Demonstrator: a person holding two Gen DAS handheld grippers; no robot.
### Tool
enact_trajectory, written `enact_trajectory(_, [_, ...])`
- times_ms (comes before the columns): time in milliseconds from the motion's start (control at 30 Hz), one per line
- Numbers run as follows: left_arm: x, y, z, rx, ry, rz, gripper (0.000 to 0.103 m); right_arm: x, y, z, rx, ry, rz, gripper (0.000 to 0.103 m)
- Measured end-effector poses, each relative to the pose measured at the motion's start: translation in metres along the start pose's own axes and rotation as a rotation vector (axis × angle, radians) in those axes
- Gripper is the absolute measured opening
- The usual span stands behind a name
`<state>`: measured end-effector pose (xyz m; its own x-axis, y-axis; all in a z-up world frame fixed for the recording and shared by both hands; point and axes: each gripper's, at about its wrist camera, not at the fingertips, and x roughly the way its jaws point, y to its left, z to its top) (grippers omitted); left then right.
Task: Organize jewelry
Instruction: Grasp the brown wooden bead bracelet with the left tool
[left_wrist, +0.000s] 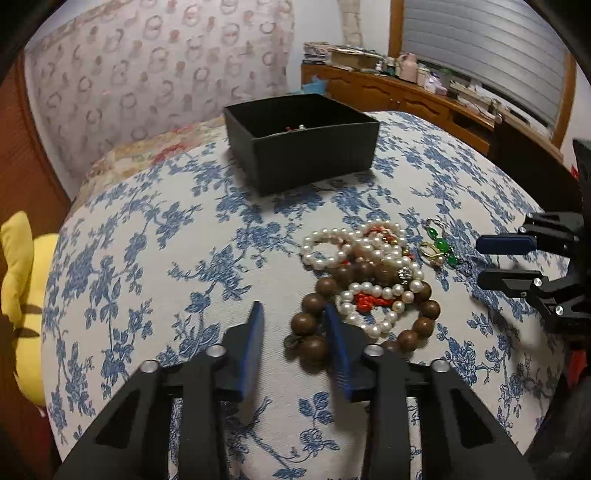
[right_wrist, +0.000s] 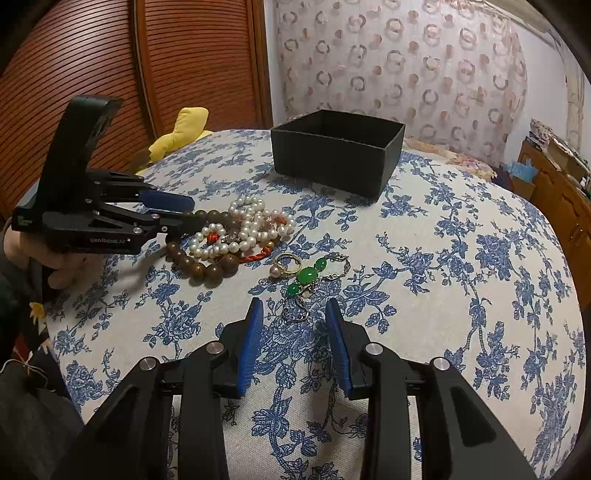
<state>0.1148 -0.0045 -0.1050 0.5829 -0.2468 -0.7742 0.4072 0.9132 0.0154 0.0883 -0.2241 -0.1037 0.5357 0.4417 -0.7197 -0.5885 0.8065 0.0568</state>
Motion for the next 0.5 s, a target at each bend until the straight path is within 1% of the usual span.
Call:
enact_trajectory(33, [0.0,-0.002,0.0,0.004,-0.003,-0.01,0.017,0.0,0.0,0.0,-0.001,0.001,0.0,0.037])
enact_trajectory(100, [-0.003,-0.002,0.002,0.002,-0.015,-0.001,0.013,0.0,0.0,0.0,0.0,0.003,0.003,0.037])
enact_trajectory(267, [-0.036,0.003,0.012,-0.074,-0.133,-0.026,0.013,0.001,0.0,0.0,0.002,0.006,0.005,0.037])
enact_trajectory(367, [-0.056,0.003,0.02,-0.091,-0.185,-0.043,0.013,0.001,0.0,0.0,-0.005,0.006,0.0,0.037])
enact_trajectory(500, [-0.077,-0.003,0.027,-0.095,-0.245,-0.044,0.013,0.001,0.002,0.0,-0.015,0.006,-0.008,0.037])
